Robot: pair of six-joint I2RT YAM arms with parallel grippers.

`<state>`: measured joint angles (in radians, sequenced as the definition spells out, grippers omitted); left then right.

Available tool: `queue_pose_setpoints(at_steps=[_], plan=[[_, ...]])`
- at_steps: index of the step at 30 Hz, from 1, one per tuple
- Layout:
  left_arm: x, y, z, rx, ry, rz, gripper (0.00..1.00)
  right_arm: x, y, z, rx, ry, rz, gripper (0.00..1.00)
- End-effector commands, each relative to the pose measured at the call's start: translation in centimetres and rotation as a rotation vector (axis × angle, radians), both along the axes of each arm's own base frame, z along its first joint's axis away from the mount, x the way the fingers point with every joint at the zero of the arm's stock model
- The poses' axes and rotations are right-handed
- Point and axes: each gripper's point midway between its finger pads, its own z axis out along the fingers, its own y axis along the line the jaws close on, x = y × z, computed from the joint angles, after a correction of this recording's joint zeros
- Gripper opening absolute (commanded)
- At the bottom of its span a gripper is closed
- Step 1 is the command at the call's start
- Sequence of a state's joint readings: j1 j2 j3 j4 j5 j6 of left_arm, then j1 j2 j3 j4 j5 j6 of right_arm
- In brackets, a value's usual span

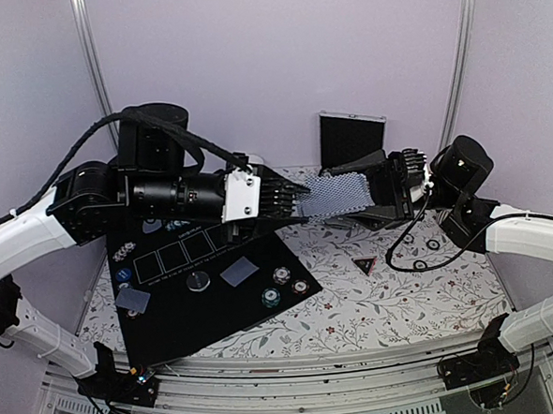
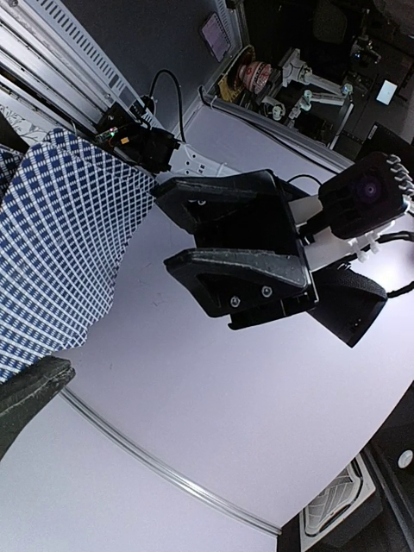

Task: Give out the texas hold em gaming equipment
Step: Pick up the poker card from the face-down deck piles.

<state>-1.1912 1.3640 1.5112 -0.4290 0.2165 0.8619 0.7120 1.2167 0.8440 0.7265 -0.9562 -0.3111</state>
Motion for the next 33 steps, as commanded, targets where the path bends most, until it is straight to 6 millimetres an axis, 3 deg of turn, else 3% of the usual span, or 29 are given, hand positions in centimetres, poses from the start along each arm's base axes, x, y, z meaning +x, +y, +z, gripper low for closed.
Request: queue_pose_setpoints(at_steps=[1,6,27,33], plan=[[-0.2,-0.1,0.9,-0.016,-0.006,0.005,0.40,-0.1,-0.4,0.9,0.026,-0.023,-0.010,0.60],[-0.4,0.7,1.9,-0.037,-0.026,0.001,0.43,-0.1,-0.4,0.8,0.024,-0.022,-0.010,0.60],[2.3,-0.4,1.3,-0.043,-0.115,0.148,0.32,-0.1,-0.4,0.9,0.026,-0.022,-0.009,0.60],[2.7,-0.4,2.2,-0.108,-0.141,0.179,0.28,-0.2,-0.4,0.9,0.026,-0.024,-0.007,0.60]])
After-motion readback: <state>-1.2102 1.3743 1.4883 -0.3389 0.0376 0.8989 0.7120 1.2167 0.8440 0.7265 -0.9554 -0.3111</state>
